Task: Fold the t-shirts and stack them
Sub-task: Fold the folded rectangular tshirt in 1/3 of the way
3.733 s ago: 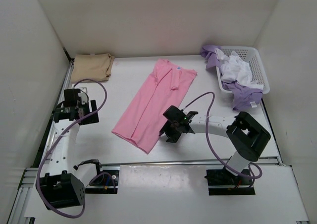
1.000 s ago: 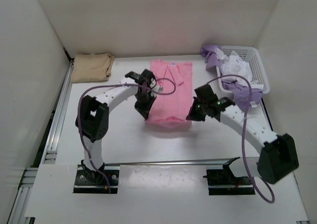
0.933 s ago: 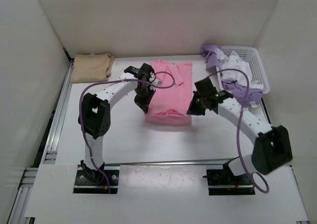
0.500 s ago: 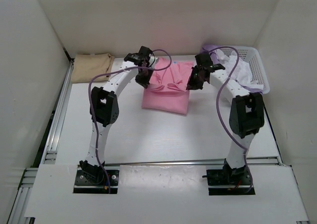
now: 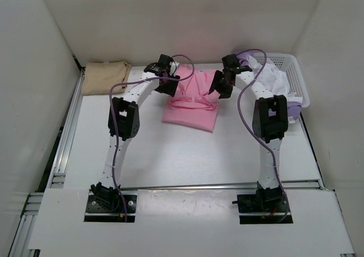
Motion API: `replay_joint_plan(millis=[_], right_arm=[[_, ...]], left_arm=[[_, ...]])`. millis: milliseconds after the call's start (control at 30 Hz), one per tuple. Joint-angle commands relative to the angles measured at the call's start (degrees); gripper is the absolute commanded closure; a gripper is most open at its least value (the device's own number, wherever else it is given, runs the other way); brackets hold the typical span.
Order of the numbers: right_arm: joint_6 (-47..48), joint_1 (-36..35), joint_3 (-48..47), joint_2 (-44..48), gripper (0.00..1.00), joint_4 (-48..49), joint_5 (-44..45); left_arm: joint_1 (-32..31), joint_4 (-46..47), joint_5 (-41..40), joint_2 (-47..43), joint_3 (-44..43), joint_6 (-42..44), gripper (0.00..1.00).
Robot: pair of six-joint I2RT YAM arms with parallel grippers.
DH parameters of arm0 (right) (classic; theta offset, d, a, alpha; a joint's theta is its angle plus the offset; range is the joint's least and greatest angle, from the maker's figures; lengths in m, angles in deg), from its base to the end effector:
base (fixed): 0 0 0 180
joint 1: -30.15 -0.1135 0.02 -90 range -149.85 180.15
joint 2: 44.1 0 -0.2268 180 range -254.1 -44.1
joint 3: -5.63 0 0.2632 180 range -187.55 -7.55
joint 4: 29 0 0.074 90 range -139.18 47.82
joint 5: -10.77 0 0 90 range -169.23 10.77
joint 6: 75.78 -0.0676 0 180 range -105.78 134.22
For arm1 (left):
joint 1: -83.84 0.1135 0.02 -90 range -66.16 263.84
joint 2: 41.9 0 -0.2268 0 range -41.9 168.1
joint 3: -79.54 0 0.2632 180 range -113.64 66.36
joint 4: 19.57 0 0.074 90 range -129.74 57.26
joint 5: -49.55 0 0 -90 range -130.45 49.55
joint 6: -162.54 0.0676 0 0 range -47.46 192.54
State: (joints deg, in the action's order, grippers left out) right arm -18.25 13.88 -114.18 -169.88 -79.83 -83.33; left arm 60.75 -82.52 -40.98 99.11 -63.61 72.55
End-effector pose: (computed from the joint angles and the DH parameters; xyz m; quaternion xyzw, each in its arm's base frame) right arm 0.4708 0.1424 0.1518 0.1248 0.9496 0.1490 0.2459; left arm 0.4863 -0.2066 0.1424 0.1926 0.9484 -0.0460 0.2478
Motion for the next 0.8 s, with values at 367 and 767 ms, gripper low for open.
replay_joint_plan(millis=[367,767], right_arm=[[-5.76,-3.58,32.71,21.02,0.34,6.10,-7.15],[-11.38,-3.59,34.47,14.68,0.46,10.05,-16.01]], left_arm=[[2.53,-1.11,16.25,-19.20,27.06,-0.01,0.18],[0.68,-7.52,22.33,-9.35,20.80,-0.01,0.28]])
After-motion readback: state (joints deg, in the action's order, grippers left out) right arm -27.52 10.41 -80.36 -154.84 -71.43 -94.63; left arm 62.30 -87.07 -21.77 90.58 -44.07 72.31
